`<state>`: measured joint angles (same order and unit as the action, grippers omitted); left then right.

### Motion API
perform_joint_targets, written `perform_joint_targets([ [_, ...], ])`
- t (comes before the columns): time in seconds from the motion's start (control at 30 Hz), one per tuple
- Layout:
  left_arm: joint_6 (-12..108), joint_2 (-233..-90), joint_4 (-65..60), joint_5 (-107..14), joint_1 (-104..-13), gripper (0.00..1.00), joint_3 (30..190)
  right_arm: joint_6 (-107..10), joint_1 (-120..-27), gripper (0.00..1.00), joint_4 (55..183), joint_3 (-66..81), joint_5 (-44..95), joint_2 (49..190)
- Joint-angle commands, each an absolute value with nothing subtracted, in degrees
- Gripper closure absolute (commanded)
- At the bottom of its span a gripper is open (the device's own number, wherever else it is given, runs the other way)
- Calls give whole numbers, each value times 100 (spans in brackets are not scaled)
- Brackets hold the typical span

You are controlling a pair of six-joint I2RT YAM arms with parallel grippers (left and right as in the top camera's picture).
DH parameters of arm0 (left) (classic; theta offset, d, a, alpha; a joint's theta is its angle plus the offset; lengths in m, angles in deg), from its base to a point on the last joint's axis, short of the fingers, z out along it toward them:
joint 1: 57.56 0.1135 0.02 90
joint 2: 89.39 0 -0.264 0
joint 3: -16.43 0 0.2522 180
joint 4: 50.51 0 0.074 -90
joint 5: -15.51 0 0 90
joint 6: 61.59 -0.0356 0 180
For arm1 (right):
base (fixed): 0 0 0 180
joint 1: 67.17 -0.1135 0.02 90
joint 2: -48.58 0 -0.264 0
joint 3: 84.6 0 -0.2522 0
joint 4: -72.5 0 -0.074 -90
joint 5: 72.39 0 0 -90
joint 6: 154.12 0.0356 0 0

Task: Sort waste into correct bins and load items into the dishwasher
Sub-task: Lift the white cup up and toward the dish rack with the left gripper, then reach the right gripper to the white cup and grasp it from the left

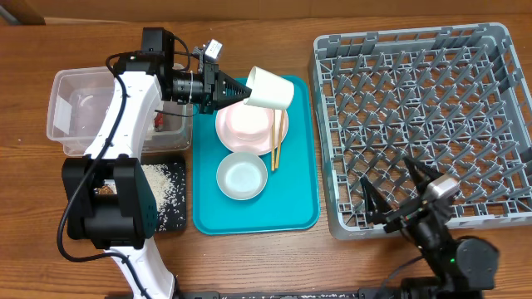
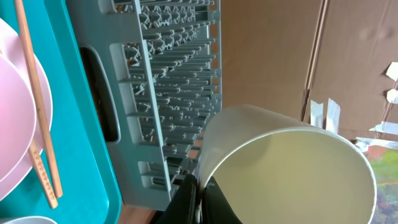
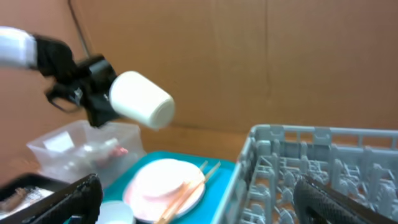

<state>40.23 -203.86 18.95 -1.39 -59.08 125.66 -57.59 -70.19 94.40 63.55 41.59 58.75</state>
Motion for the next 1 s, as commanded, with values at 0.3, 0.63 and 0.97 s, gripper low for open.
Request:
perform_joint_targets([
  [0.3, 4051, -20155, 1880, 62, -6057, 96, 12708, -5635, -7008, 0, 10587, 3599, 5622, 8769],
  [0.63, 4042, -20155, 1891, 184, -6151, 96, 12708, -5184, -7008, 0, 10157, 3562, 6568, 9523],
  [0.97, 4042, -20155, 1911, 228, -6343, 96, 12708, -5021, -7008, 0, 10152, 3562, 6878, 10245],
])
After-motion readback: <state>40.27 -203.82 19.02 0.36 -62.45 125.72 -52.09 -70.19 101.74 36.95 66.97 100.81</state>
